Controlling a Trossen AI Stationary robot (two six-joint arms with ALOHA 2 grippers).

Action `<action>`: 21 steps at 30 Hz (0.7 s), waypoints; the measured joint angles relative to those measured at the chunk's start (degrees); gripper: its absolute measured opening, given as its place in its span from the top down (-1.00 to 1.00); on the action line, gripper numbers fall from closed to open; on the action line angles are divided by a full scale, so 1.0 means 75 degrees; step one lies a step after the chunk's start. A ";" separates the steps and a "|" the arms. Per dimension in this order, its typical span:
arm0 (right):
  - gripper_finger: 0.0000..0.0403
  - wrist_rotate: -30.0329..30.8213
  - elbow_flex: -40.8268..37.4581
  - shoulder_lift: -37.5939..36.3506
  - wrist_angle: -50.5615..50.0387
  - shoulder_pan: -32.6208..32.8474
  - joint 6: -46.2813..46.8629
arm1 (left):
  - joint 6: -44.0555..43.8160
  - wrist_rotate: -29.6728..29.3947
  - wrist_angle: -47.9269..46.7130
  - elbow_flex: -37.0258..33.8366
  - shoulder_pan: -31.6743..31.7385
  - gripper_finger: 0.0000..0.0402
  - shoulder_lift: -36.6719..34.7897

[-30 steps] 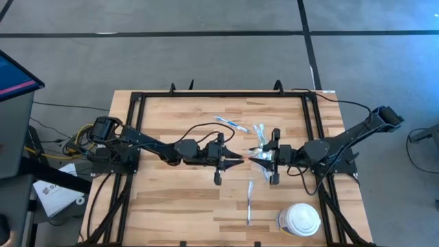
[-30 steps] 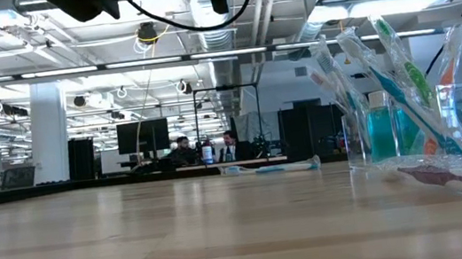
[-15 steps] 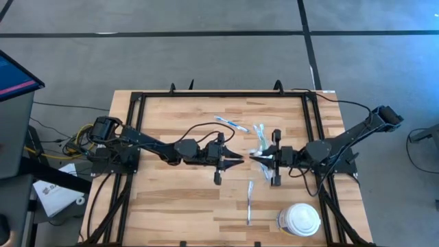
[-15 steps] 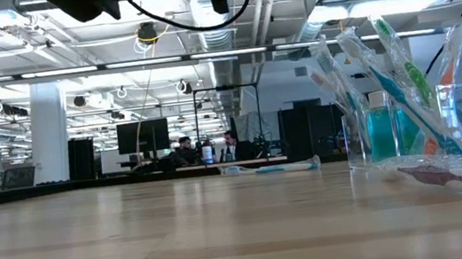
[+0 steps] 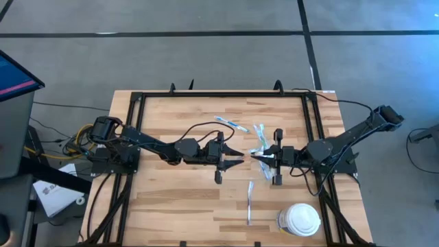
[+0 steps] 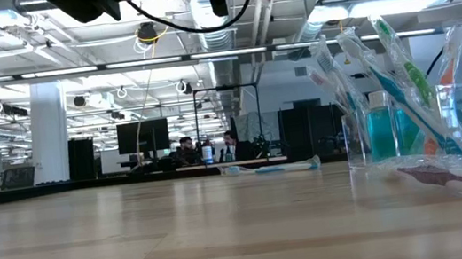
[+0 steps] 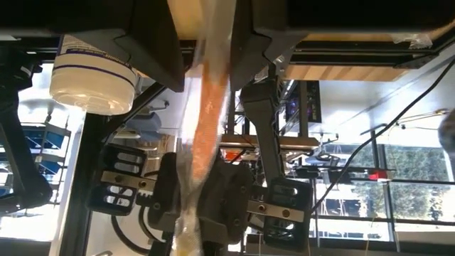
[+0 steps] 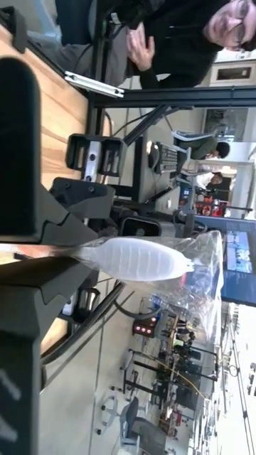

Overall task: Pick & Place toothbrushing station
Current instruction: Put the orange toothbrush into the top part transparent organizer

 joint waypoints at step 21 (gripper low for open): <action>0.98 0.1265 0.0000 -0.1681 -0.3200 0.0018 0.1456 | 0.0206 -0.0268 -0.0139 0.0000 -0.0066 0.34 -0.0003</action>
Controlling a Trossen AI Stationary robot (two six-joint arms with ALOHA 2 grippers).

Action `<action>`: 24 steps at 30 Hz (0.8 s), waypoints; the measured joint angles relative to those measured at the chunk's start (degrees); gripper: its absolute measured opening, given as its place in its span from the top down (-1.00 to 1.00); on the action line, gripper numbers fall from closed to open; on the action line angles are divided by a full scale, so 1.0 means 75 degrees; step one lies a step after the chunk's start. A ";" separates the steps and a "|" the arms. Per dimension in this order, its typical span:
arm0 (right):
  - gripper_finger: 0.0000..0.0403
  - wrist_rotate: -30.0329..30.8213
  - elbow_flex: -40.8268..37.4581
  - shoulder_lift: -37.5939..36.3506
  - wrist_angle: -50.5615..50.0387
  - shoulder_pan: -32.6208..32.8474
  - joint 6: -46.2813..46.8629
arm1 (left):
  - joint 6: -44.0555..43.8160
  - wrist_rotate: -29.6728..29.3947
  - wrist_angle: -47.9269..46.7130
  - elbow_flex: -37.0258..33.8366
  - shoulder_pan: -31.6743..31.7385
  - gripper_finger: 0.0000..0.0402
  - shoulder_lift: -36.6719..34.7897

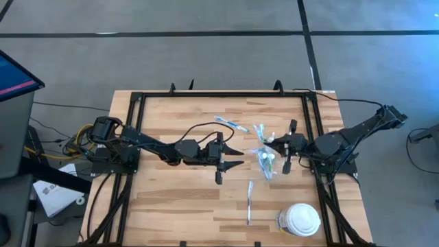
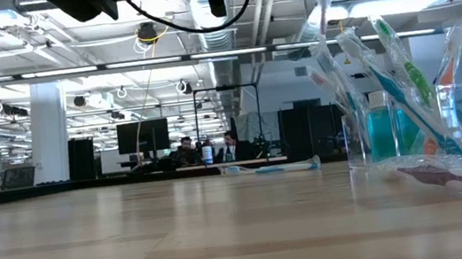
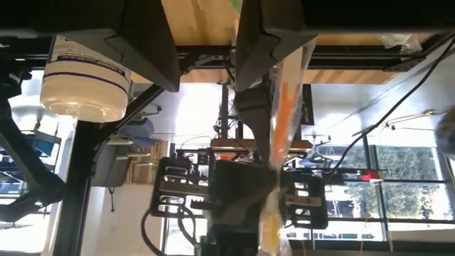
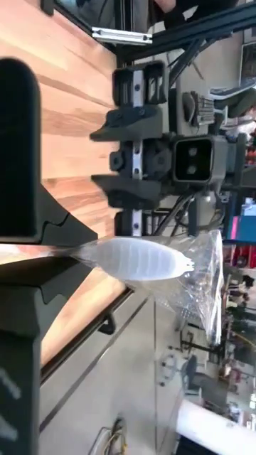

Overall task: Pick & Place toothbrushing station
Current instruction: Put the orange toothbrush into the top part transparent organizer

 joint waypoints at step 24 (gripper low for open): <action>0.98 0.0377 0.0000 -0.0875 -0.2778 -0.1003 0.1793 | -0.0008 0.0020 -0.0084 -0.0003 -0.0022 0.34 0.0000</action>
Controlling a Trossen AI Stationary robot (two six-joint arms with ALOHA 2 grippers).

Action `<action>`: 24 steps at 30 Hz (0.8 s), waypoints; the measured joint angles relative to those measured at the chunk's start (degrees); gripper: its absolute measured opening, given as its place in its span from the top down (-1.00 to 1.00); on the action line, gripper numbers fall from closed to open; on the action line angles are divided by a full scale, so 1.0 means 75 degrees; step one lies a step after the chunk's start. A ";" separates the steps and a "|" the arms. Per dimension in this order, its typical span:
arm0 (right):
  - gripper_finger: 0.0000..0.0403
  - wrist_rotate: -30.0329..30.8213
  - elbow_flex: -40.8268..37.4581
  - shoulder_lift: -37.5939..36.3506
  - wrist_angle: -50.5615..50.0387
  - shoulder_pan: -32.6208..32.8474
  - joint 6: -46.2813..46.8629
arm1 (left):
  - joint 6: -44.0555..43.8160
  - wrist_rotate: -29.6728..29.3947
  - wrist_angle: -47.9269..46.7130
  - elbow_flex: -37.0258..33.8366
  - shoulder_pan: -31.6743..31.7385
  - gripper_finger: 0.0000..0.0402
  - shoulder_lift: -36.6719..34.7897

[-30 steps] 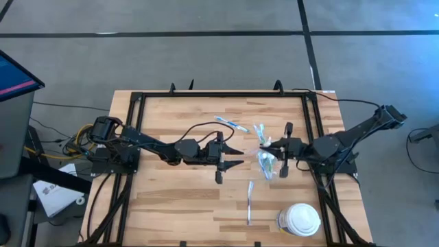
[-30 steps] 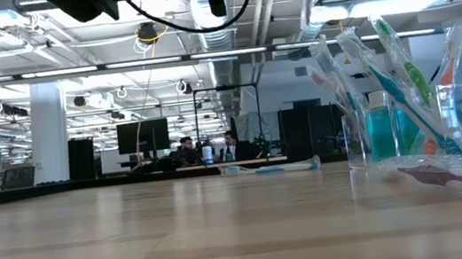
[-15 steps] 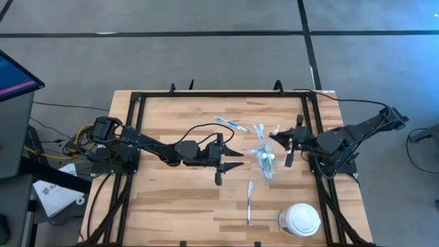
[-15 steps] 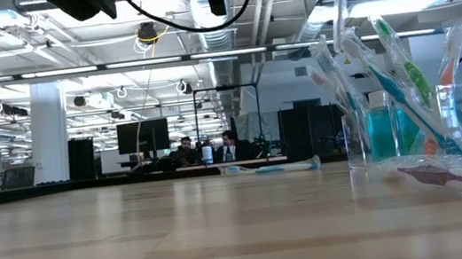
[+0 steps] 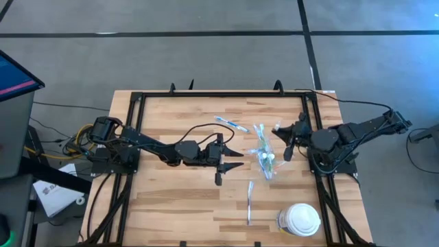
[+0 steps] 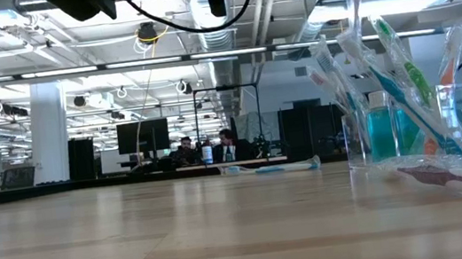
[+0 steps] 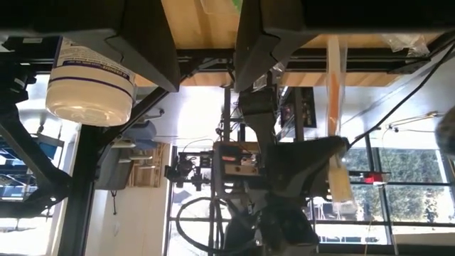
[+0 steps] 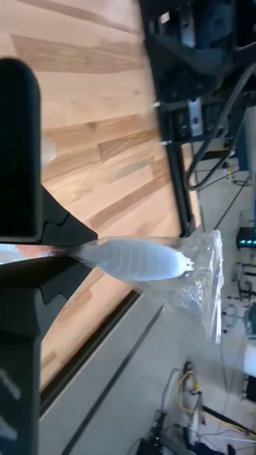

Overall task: Pick & Place toothbrushing station
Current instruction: Put the orange toothbrush into the top part transparent organizer

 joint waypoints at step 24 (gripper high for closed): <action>0.97 -0.0011 -0.0743 0.0001 0.0162 0.0009 0.0749 | 0.0000 0.0009 -0.0009 0.0003 0.0000 0.34 0.0000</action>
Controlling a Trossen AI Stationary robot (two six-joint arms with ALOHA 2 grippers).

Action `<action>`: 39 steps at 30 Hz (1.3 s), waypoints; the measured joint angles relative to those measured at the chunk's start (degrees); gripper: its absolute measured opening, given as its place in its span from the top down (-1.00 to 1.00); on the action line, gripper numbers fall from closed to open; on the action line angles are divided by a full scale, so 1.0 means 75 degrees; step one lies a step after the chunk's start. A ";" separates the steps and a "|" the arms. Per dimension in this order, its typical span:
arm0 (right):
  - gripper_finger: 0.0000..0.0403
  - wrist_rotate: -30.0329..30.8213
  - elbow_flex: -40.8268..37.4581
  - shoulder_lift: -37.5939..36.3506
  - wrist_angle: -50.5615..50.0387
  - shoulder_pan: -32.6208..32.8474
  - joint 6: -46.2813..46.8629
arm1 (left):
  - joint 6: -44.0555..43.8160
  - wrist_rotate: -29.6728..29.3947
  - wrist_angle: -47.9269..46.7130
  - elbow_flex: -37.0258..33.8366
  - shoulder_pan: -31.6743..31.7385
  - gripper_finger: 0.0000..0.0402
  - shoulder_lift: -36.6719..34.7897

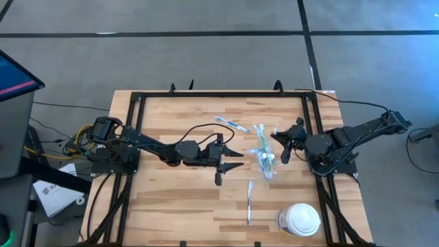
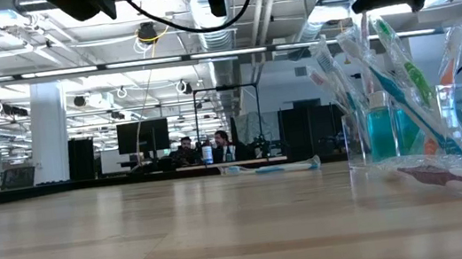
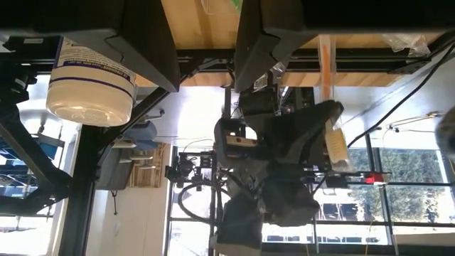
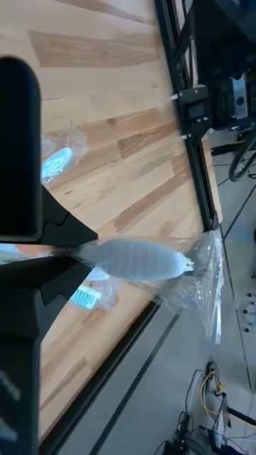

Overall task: Pick & Place toothbrushing station
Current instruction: Put the orange toothbrush into the top part transparent organizer

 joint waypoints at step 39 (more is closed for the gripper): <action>0.97 -0.1147 -0.1635 0.0362 0.1365 -0.0852 0.0633 | -0.0003 0.0009 -0.0026 0.0000 -0.0003 0.34 0.0000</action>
